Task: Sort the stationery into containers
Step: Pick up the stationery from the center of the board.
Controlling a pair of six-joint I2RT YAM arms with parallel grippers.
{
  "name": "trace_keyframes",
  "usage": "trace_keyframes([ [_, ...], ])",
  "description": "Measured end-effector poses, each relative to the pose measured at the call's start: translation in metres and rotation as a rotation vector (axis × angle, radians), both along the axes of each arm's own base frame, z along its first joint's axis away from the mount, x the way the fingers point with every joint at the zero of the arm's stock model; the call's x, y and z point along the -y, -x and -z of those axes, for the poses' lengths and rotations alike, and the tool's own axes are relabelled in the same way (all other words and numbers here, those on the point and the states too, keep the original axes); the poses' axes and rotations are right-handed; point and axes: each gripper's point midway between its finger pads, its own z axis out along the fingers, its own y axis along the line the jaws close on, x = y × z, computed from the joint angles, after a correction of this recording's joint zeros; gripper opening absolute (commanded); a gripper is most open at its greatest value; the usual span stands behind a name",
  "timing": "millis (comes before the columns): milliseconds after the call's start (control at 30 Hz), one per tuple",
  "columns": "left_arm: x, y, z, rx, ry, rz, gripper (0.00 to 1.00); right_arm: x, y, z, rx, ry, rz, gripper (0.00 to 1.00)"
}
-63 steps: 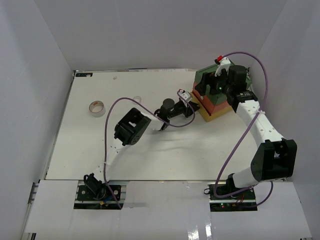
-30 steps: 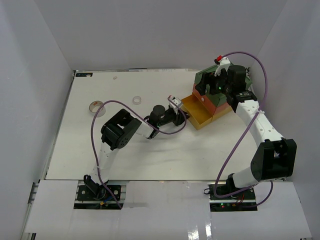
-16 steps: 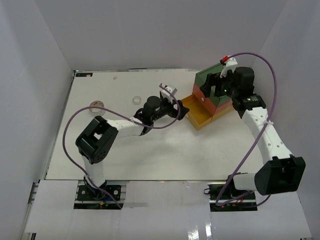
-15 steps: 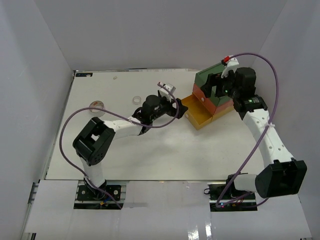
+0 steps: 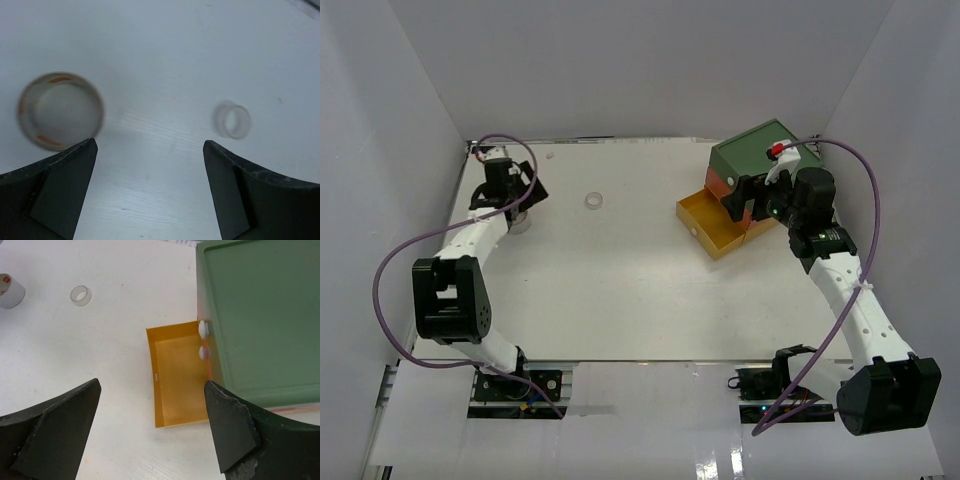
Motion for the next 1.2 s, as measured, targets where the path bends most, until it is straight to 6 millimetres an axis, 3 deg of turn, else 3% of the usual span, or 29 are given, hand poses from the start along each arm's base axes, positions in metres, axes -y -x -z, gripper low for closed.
trace_keyframes([
  [100, -0.064, 0.013, 0.014, -0.073, 0.006, -0.155, 0.98, -0.005, 0.003, 0.009, -0.02, -0.004, -0.02, 0.91],
  [167, -0.091, 0.018, 0.021, -0.103, 0.017, -0.223, 0.95, -0.009, 0.004, 0.011, -0.022, -0.005, -0.032, 0.91],
  [400, -0.129, -0.002, 0.045, -0.177, 0.034, -0.304, 0.82, -0.024, 0.01, 0.01, -0.015, -0.007, -0.081, 0.91],
  [700, -0.141, 0.003, 0.083, -0.282, 0.044, -0.331, 0.59, -0.028, 0.011, 0.012, -0.019, -0.007, -0.093, 0.91],
  [1200, -0.135, 0.007, 0.093, -0.311, 0.055, -0.291, 0.08, -0.041, 0.013, 0.02, -0.028, 0.018, -0.137, 0.92],
])
